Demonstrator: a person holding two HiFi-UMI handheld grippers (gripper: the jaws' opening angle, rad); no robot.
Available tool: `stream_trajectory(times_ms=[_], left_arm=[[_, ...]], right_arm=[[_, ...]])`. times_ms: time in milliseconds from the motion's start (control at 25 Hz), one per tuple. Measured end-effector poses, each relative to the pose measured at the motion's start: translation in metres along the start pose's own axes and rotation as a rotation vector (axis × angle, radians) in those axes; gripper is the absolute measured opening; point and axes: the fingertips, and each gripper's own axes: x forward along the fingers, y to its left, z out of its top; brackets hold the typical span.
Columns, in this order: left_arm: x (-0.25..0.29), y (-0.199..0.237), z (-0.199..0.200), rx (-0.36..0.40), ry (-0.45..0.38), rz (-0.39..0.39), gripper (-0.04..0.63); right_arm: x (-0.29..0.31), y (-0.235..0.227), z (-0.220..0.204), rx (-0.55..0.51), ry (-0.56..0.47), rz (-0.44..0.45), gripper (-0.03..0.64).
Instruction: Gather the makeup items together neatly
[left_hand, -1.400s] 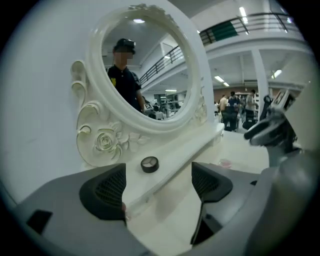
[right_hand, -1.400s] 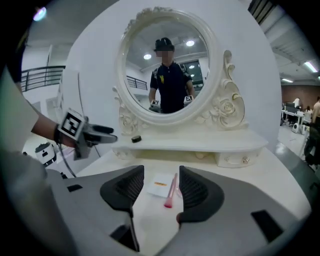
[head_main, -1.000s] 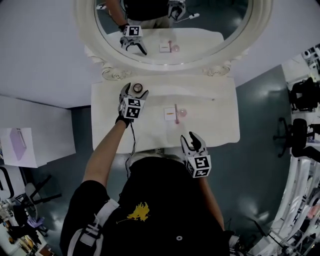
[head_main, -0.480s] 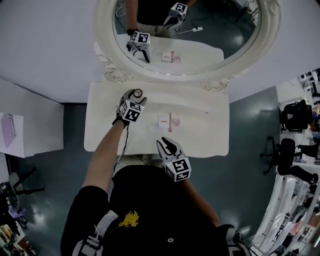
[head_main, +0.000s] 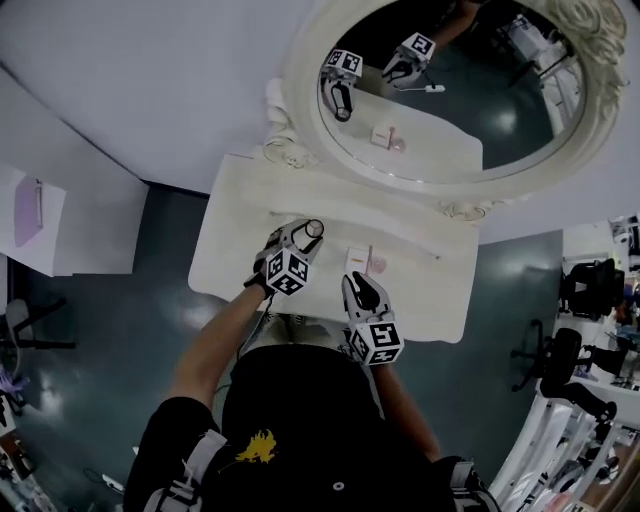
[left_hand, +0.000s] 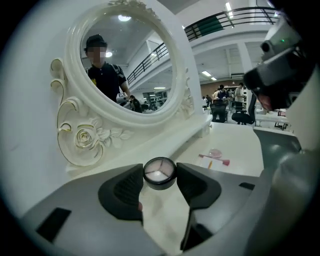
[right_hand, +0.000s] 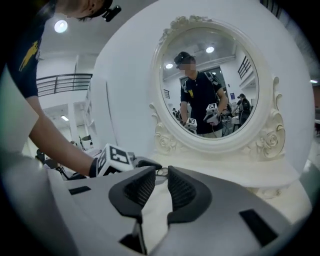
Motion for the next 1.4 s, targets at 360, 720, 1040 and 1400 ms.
stream_trajectory(times_ms=[360, 720, 1040, 1400], left_arm=[[-0.029, -0.050, -0.019, -0.028, -0.024, -0.068, 0.221], [0.009, -0.104, 0.000, -0.032, -0.006, -0.076, 0.221], [0.035, -0.104, -0.029, -0.028, 0.038, -0.101, 0.221], [0.063, -0.109, -0.049, 0.002, 0.052, -0.153, 0.221]], right_arm=[[-0.047, -0.064, 0.017, -0.104, 0.019, -0.157, 0.100], [-0.084, -0.113, -0.008, -0.042, 0.046, -0.153, 0.100], [-0.105, -0.140, -0.032, 0.020, 0.072, -0.235, 0.100], [-0.117, -0.155, -0.055, 0.067, 0.108, -0.305, 0.098]])
